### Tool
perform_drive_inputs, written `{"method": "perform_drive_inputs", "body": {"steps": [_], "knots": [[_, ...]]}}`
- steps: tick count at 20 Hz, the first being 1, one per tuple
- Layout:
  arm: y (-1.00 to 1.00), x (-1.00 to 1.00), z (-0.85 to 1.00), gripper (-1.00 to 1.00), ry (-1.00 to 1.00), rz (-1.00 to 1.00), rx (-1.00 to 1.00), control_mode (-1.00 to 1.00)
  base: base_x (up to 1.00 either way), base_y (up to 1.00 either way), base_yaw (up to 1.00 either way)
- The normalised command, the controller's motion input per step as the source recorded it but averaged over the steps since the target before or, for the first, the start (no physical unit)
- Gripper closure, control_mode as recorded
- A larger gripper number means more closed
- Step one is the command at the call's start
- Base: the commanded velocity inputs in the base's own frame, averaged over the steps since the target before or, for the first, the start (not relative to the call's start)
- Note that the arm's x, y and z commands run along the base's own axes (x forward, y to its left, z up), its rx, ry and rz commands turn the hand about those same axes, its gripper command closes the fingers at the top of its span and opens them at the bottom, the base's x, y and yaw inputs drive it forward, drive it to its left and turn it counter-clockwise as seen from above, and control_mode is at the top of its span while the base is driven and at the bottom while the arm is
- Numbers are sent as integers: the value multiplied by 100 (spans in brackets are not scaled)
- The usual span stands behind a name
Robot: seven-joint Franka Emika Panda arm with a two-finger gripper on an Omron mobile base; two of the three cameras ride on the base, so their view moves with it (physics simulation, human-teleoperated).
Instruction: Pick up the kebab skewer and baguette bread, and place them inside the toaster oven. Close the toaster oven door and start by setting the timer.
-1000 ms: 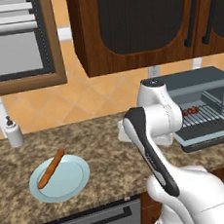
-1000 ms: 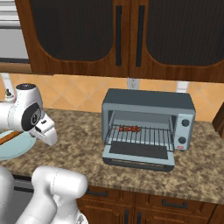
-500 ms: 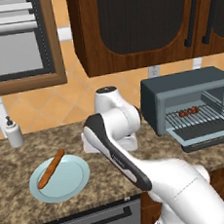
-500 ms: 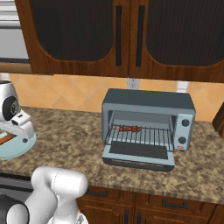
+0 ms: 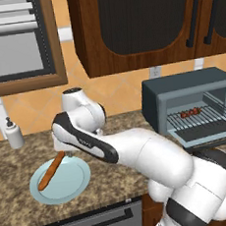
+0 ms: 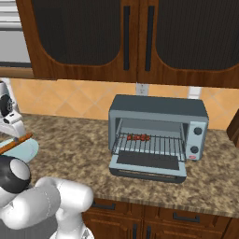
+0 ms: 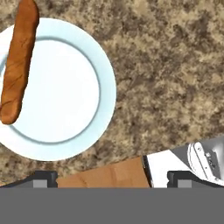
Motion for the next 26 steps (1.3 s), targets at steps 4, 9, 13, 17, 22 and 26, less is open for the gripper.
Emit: {"method": "perform_drive_inputs", "body": {"steps": [4,9,13,17,22,26], "knots": [[42,46,-49,-100,0,0,0,-100,0,0,0],[49,33,-56,-100,0,0,0,-100,0,0,0],[42,63,-28,-100,0,0,0,-100,0,0,0],[52,54,-40,-100,-3,-4,0,-100,0,0,0],[50,40,-22,-100,-2,-13,-1,-100,0,0,0],[30,36,-17,-100,1,0,-4,-100,0,0,0]]}}
